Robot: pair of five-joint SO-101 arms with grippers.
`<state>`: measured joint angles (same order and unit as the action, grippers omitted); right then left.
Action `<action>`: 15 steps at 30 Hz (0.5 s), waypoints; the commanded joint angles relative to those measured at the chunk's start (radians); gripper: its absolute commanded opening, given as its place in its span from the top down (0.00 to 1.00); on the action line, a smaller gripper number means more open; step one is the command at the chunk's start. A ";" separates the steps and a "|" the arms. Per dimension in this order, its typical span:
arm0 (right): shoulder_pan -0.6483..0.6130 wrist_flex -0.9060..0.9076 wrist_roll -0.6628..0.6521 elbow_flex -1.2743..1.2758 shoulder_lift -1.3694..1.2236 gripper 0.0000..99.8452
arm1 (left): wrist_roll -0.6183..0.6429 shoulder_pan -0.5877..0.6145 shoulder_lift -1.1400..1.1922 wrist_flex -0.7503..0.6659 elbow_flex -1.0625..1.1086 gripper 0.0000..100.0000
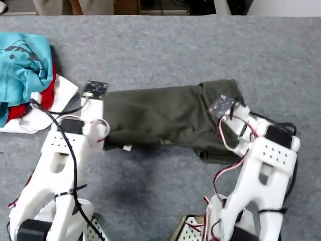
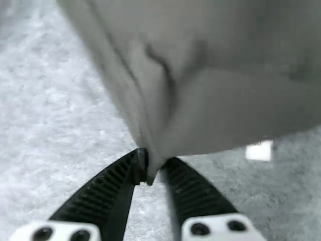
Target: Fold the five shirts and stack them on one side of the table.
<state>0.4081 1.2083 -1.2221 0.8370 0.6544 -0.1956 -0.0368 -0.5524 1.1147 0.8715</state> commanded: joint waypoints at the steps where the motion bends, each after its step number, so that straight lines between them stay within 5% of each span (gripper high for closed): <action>1: 0.022 0.075 -0.063 -0.013 0.127 0.75 | -0.008 0.094 -0.028 0.057 -0.097 0.84; 5: 0.002 0.098 -0.012 -0.076 0.173 0.79 | -0.037 0.138 -0.028 0.149 -0.245 0.84; 9: -0.140 0.072 0.121 -0.125 0.056 1.00 | 0.110 0.118 -0.012 0.123 -0.364 0.99; 15: -0.232 -0.044 0.313 -0.266 -0.305 0.99 | 0.282 0.041 0.108 0.046 -0.425 0.98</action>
<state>0.2087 1.2129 -0.9828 0.6728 0.4994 0.0284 0.0414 -0.4925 1.2022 0.5063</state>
